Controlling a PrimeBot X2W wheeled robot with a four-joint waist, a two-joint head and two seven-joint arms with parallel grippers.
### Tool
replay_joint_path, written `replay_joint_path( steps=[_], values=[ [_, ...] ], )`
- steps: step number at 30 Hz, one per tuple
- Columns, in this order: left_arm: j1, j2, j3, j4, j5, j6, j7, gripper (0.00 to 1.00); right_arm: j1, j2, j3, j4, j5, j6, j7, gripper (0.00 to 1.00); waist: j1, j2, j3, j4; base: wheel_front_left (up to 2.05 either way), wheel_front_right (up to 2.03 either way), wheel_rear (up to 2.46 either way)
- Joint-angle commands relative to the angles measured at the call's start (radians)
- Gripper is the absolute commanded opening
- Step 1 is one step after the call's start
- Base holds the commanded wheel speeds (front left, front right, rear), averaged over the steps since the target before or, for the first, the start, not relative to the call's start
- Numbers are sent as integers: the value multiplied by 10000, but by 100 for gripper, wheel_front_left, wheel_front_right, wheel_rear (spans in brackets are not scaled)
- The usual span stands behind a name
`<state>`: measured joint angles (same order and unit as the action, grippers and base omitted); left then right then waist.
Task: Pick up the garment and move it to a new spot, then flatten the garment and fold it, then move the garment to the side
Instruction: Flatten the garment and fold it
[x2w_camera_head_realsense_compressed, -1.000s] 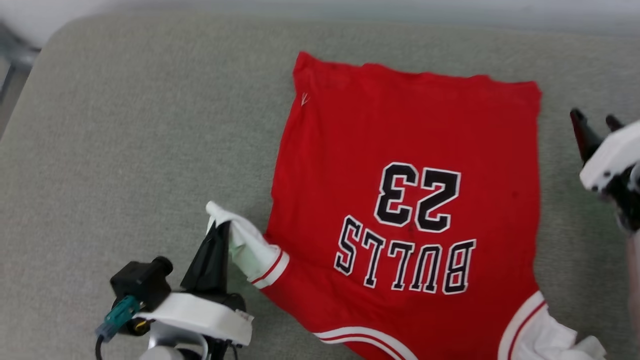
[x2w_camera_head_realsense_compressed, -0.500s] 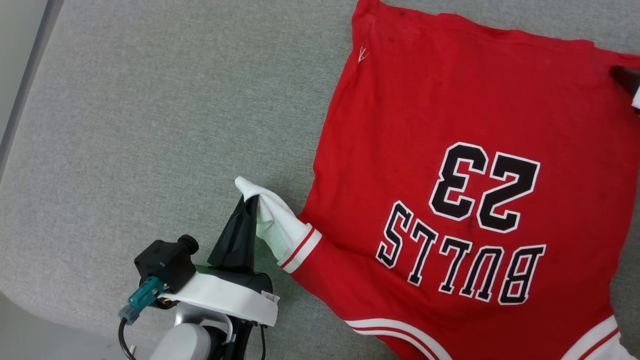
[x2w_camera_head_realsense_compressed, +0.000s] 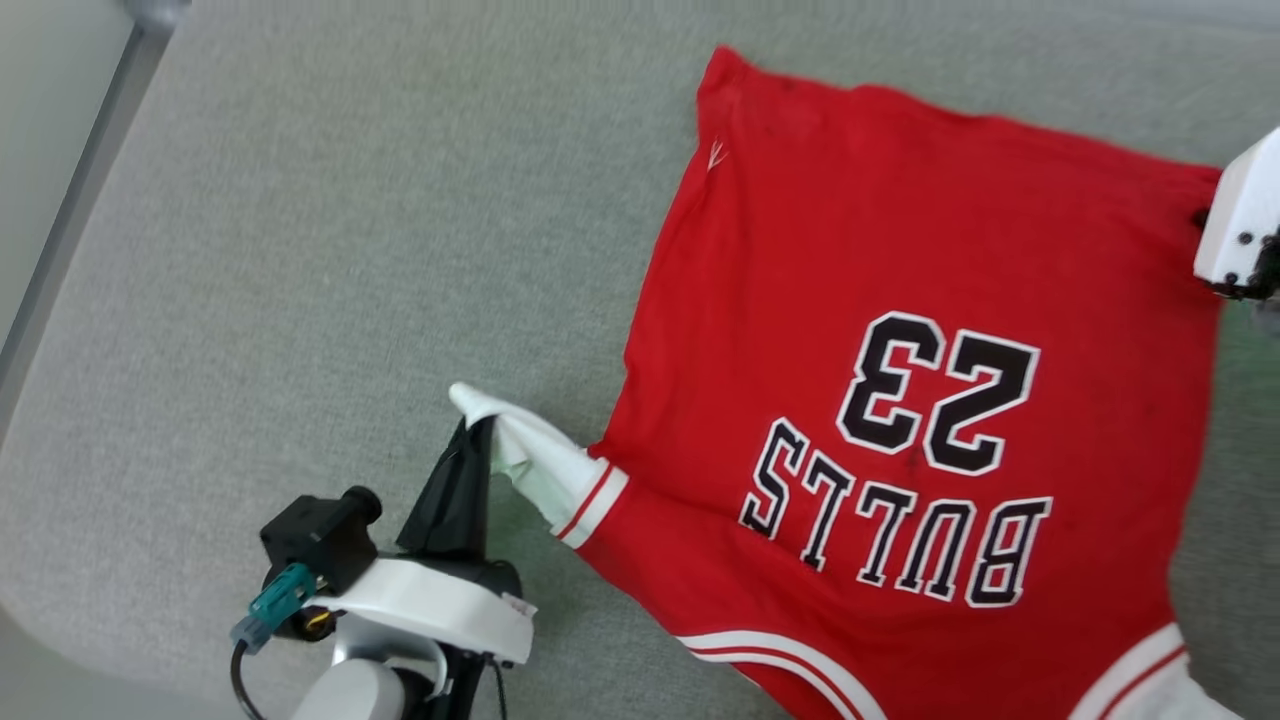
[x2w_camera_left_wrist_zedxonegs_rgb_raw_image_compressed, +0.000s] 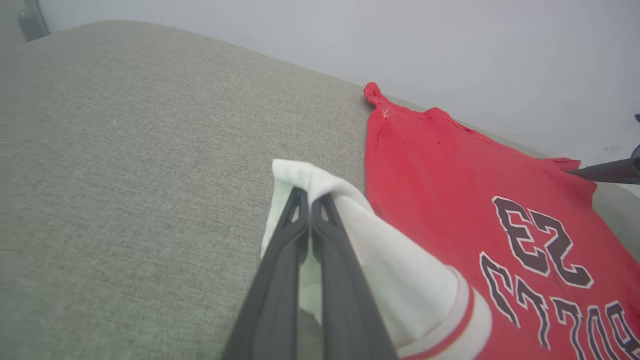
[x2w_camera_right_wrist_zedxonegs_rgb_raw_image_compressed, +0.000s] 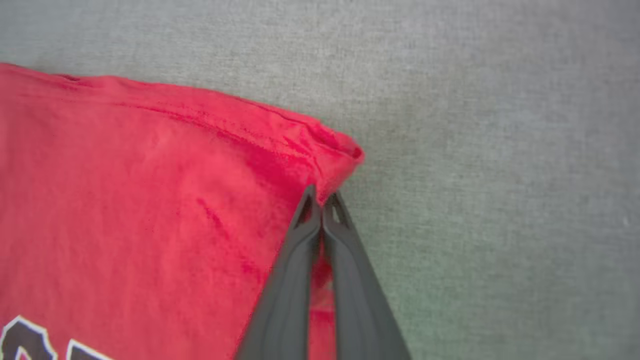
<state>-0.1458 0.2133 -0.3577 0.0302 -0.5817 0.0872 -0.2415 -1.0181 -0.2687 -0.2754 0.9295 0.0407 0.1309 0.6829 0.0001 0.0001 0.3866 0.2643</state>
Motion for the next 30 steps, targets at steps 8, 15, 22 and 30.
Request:
replay_joint_path(
  steps=[8, 15, 22, 30],
  values=[
    [759, 520, 299, 79, -91, 347, 284, 0, 1859, -696, 1443, -1739, 1469, -7, 42, 0, -1, -1, -1680, -1290, 0, 0, 0],
    [1585, 907, 626, -120, -292, 722, 585, 0, 5062, -1151, 1232, -4474, 2640, -7, 936, 0, -1, -1, -2549, -2235, 0, 0, 0],
    [2281, 1194, 699, -566, -342, 1076, 971, 0, 8923, -249, -191, -7441, 2867, -7, 1893, 0, -1, -1, -3103, -2824, 0, 0, 0],
    [2641, 1442, 658, -921, -371, 1292, 1401, 0, 12573, 1946, -1039, -9639, 3092, -5, 2587, 33, -1, -1, -3349, -3071, 0, 0, 0]
  ],
)
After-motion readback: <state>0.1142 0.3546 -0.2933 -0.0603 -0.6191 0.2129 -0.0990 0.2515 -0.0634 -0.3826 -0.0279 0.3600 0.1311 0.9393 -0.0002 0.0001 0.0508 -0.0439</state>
